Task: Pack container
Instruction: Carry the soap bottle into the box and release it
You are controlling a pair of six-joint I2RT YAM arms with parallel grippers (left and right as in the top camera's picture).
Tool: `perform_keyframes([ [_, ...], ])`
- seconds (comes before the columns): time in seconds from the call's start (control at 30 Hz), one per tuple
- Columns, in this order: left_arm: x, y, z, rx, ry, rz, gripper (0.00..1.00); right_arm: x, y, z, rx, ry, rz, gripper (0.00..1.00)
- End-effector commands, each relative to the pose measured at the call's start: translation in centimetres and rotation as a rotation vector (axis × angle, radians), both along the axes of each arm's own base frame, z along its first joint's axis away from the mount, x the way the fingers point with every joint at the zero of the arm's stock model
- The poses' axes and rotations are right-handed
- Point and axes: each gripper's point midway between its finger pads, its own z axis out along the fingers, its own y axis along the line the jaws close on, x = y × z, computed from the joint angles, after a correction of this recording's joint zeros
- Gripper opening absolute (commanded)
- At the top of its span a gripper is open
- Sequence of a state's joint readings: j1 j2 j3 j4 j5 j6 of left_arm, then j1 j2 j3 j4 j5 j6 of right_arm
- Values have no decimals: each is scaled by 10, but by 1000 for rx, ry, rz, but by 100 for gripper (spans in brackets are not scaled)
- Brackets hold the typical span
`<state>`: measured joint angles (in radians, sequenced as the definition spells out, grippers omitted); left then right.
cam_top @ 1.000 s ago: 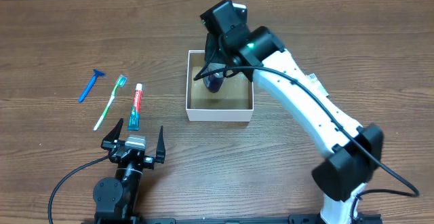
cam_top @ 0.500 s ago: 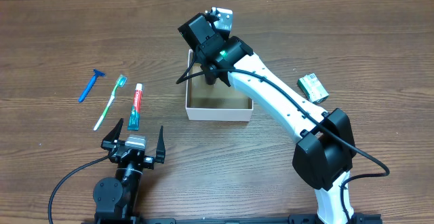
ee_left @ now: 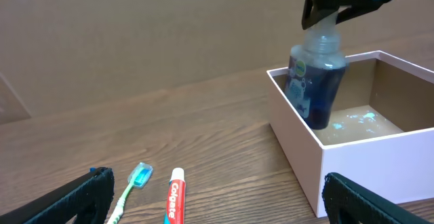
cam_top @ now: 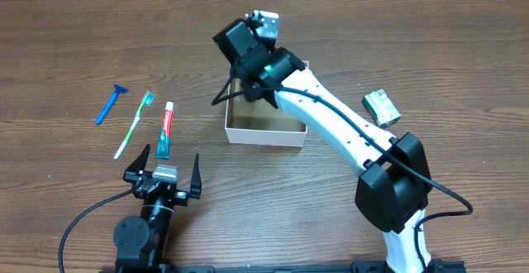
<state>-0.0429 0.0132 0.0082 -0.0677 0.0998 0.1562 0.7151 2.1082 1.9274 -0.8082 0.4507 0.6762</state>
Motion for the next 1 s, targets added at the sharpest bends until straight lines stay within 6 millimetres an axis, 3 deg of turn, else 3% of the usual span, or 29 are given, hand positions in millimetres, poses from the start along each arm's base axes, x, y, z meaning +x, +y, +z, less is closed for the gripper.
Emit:
perform_keyframes([
  [0.0, 0, 4, -1, -17, 1, 18, 100, 5, 5, -7, 3, -7, -9, 17],
  [0.23, 0, 4, -1, -18, 1, 18, 100, 7, 9, -20, 15, 10, -15, 20],
  [0.37, 0, 4, -1, -17, 1, 18, 100, 7, 11, -19, 24, 6, -11, 42],
  [0.63, 0, 4, -1, -17, 1, 18, 100, 4, 24, -15, 30, 20, 75, 51],
  [0.8, 0, 4, -1, -18, 1, 18, 100, -3, 47, 25, 32, -20, 173, 58],
  [0.87, 0, 4, -1, -17, 1, 18, 100, -10, 58, 56, 54, -53, 198, 62],
  [0.97, 0, 4, -1, -17, 1, 18, 100, -14, 57, 87, 76, -69, 205, 65],
])
